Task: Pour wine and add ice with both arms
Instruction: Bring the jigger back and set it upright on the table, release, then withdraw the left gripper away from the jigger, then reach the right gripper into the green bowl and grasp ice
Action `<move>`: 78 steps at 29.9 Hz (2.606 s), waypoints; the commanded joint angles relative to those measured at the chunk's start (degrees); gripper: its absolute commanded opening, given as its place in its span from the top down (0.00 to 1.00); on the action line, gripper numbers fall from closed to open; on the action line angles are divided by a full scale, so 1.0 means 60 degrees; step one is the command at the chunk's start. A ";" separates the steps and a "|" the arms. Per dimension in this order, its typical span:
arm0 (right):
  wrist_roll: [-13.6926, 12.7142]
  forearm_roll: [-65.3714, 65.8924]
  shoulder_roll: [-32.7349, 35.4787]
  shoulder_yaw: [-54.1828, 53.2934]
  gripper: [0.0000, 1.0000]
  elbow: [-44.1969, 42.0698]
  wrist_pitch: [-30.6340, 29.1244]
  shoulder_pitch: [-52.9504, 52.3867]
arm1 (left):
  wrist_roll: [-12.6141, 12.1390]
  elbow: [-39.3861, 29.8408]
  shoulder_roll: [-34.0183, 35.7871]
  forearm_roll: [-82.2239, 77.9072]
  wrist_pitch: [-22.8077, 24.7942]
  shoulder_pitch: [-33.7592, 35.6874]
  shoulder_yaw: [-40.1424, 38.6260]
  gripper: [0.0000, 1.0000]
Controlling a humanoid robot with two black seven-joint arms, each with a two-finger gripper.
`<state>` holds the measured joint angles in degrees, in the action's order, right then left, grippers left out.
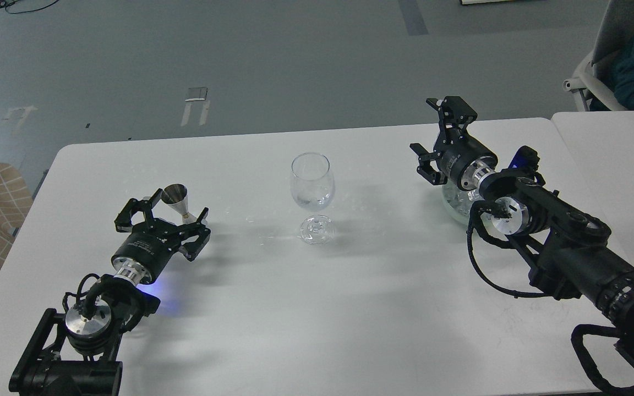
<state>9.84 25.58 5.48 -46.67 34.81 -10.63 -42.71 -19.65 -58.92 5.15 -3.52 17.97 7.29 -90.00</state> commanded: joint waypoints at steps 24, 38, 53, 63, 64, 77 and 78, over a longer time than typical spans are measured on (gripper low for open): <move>-0.0015 -0.0015 0.0418 -0.0015 0.00 0.0278 -0.0001 -0.0014 | 0.0123 0.0181 0.3722 -0.0087 0.1671 -0.0572 -0.0835 0.03; -0.0029 0.0731 0.2642 0.0979 0.00 0.1959 -0.0001 -0.0410 | 0.2072 0.1455 0.4444 -0.4625 0.1671 0.3135 -0.0528 0.03; 0.0306 0.6846 0.7053 0.2898 0.00 0.5726 0.0891 -0.0235 | 0.2147 0.1294 0.3829 -0.4760 0.1671 0.3502 0.0308 0.03; 0.0527 1.0340 0.7040 0.4043 0.00 0.5493 0.1523 -0.0161 | 0.2147 0.1250 0.3521 -0.4775 0.1671 0.3473 0.0425 0.03; 0.0527 1.0544 0.6939 0.4145 0.00 0.5319 0.1523 -0.0161 | 0.2147 0.1250 0.3507 -0.4775 0.1671 0.3473 0.0425 0.03; 0.0527 1.1147 0.5429 0.5025 0.27 0.3970 0.1537 -0.0205 | 0.2147 0.1118 0.3331 -0.4775 0.1671 0.3400 0.0425 0.03; 0.0527 1.1219 0.5356 0.5141 0.29 0.3868 0.1537 -0.0234 | 0.2147 0.1118 0.3316 -0.4775 0.1671 0.3400 0.0425 0.03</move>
<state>13.01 92.26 38.63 -16.74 59.43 -1.41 -44.02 -6.76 -52.13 25.22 -32.16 28.00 27.73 -87.44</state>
